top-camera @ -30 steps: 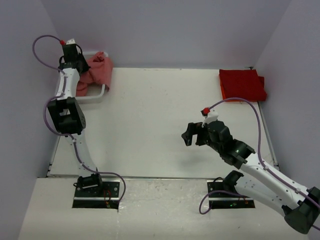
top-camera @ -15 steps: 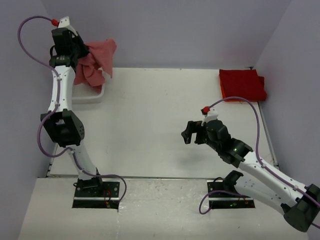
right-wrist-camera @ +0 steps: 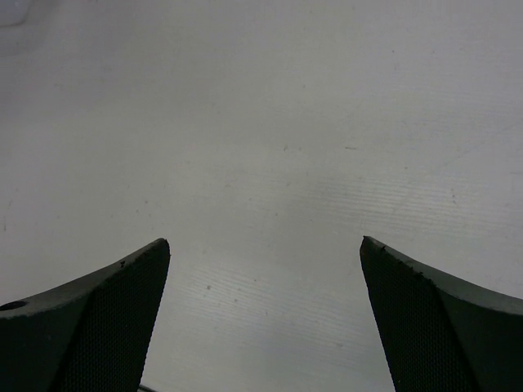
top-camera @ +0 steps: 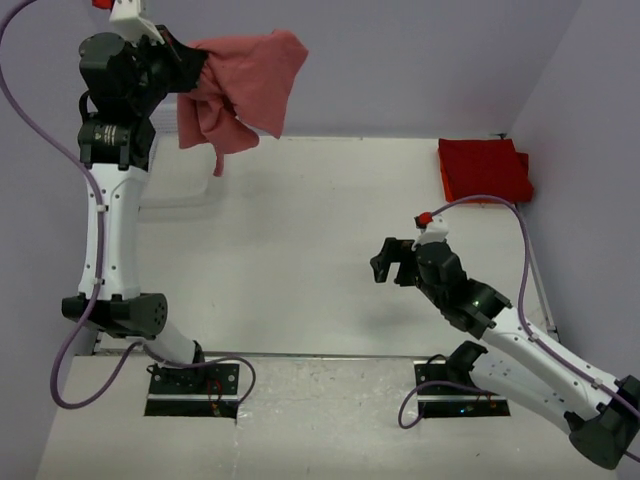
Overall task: Fold and stack the t-shirts
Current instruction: Move the tshirt to the center of the board
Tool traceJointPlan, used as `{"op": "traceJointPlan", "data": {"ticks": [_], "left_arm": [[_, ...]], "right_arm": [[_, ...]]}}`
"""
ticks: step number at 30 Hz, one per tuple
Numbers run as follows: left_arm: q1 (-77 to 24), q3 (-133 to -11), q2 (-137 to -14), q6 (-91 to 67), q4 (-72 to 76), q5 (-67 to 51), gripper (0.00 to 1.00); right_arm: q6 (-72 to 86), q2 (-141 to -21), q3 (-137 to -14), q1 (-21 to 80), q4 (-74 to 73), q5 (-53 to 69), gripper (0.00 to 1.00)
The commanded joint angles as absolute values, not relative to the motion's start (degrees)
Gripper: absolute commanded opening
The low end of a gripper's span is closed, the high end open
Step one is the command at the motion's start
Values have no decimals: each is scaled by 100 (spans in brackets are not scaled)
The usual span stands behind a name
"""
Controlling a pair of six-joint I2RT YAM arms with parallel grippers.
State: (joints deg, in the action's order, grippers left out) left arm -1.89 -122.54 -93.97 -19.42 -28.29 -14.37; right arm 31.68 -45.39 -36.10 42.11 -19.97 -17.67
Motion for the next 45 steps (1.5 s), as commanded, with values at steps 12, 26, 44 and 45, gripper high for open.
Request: {"op": "traceJointPlan", "data": {"ticks": [12, 26, 44, 45], "left_arm": [[-1248, -9783, -7331, -2426, -2259, -2136, 0], [-2768, -7322, -6908, -2619, -1731, -1319, 0], [-3349, -6891, -7032, -2470, -1608, -950, 0], [-3349, -6891, -6953, -2426, -1634, -906, 0]], "right_arm": [[3516, -4113, -3929, 4245, -2382, -1995, 99], [2822, -5140, -4587, 4263, -1733, -1241, 99], [2664, -6530, -5590, 4579, -2021, -2232, 97], [2620, -6522, -5590, 4579, -2021, -2346, 97]]}}
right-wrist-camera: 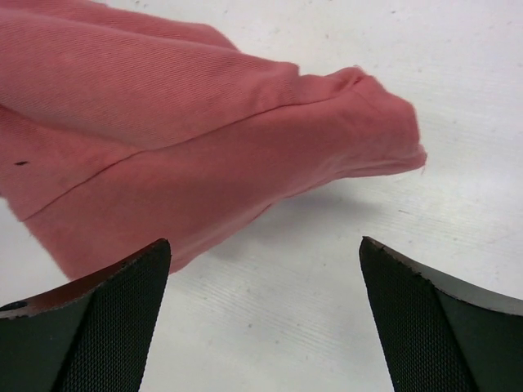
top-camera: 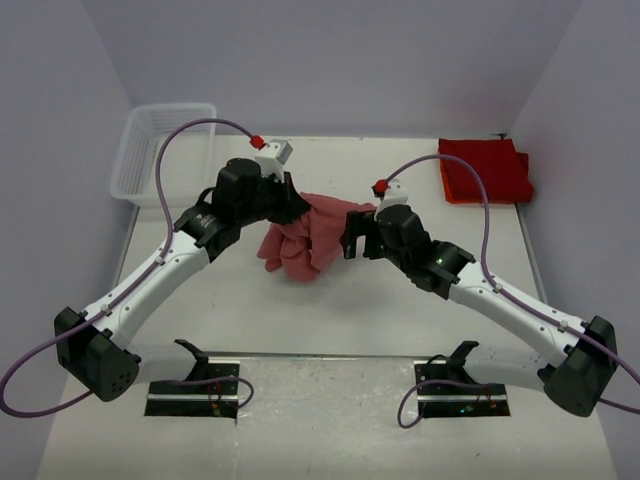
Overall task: Fold and stack the t-shirts
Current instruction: Move the tshirt to the center of the board
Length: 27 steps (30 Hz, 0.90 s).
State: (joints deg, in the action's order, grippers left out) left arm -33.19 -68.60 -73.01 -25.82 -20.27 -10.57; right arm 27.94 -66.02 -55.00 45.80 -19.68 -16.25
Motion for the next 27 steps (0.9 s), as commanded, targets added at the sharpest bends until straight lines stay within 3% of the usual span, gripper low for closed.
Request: {"op": "traceJointPlan", "data": {"ticks": [1, 18, 25, 26, 27], "left_arm": [[-3349, -6882, -6917, -2417, -1678, -897, 0], [-3340, -6715, -6179, -2153, -2417, -878, 0], [-3349, -6478, -6591, -2232, -2225, -1142, 0], [-3349, -6364, -6705, -2224, -2102, -1160, 5], [-3349, -6346, -6976, -2206, -1996, -1091, 18]], "right_arm": [[2593, -6530, -5581, 4579, -2030, -2381, 98], [2075, -7347, -5845, 3763, -1284, -2120, 99], [2399, -7269, -6011, 3718, -1704, -1968, 99], [2426, -7260, -6029, 3753, -1801, -2056, 99], [2400, -7251, -6012, 3779, -1871, -2109, 99]]}}
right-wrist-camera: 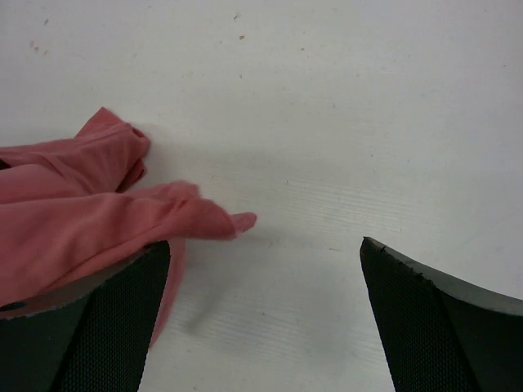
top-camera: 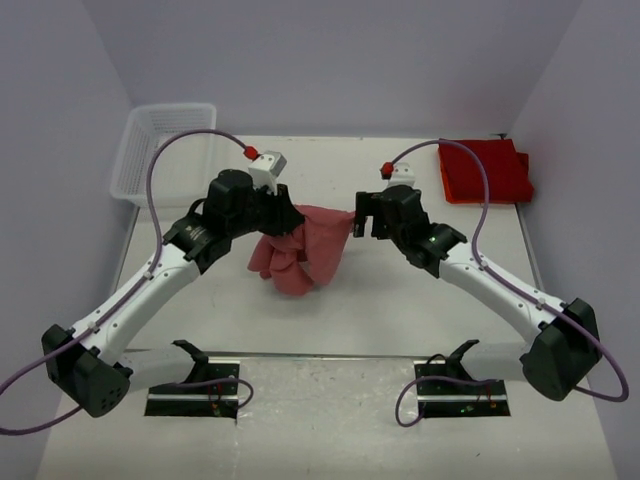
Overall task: Fold and stack the t-shirts
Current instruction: Move the tshirt to the center of the board
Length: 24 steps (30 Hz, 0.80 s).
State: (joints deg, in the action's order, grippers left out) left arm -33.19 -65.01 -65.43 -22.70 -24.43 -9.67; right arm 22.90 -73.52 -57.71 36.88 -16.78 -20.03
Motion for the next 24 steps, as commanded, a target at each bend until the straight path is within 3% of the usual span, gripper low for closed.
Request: {"op": "traceJointPlan", "data": {"ticks": [1, 2, 5, 7, 12, 17, 19, 24], "left_arm": [[-3349, -6372, -7118, -2180, -1856, -1020, 35], [-3357, -6468, -7267, -2145, -1794, -915, 66], [-3680, -6661, -7646, -1961, -1696, 392, 100], [-3875, -6977, -7857, -1828, -2045, 1333, 100], [-3990, -6400, -7586, -2398, -2224, 1932, 100], [-3973, -5494, -7024, -3048, -2399, 2031, 82], [-3990, -5089, -6574, -3270, -2487, 1364, 67], [-4157, -4281, -5794, -3603, -2356, 380, 53]], "right_arm": [[2399, -7216, -5994, 3788, -1898, -2144, 99], [2399, -7181, -5942, 3797, -1907, -2153, 99], [2417, -7040, -5845, 3823, -1986, -2092, 99], [2452, -6935, -5819, 3937, -2109, -2005, 99], [2601, -6750, -5608, 4612, -2355, -1557, 99], [2970, -6829, -5002, 4983, -2295, -1344, 95], [3305, -6786, -4482, 4992, -2048, -1380, 93], [3665, -6776, -4008, 4992, -1801, -1608, 91]]}}
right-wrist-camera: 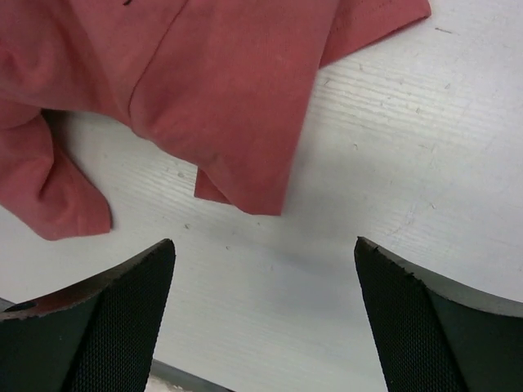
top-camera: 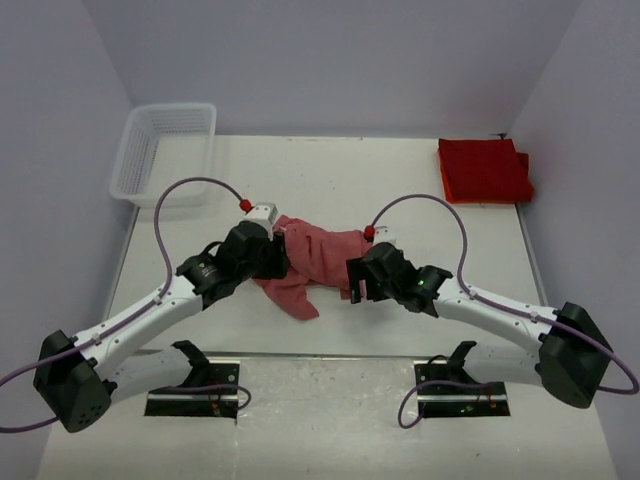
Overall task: Fold and stack the t-shirts
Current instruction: Move the tshirt to the center of the board, then flatten out the tshirt
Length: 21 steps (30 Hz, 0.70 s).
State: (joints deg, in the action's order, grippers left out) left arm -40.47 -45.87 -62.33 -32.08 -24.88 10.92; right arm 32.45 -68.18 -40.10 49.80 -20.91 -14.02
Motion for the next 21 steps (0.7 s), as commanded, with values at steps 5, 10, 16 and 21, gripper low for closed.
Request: {"op": "traceJointPlan", "data": {"ticks": [5, 10, 16, 21], "left_arm": [[-4525, -3771, -5476, -3840, -2065, 44, 52], [-4693, -3507, -5414, -4034, -1925, 26, 51], [-4939, -3287, -5475, -4175, -1872, 53, 51], [-5229, -3243, -5607, -4280, -1784, 167, 50]], "right_arm": [[3718, -7294, -4131, 4992, -1600, -1565, 87], [3814, -7681, -4192, 4992, -1371, -1529, 83], [3929, -7971, -4061, 4992, -1055, -1529, 81], [3920, -8419, -4297, 4992, -958, -1529, 74]]}}
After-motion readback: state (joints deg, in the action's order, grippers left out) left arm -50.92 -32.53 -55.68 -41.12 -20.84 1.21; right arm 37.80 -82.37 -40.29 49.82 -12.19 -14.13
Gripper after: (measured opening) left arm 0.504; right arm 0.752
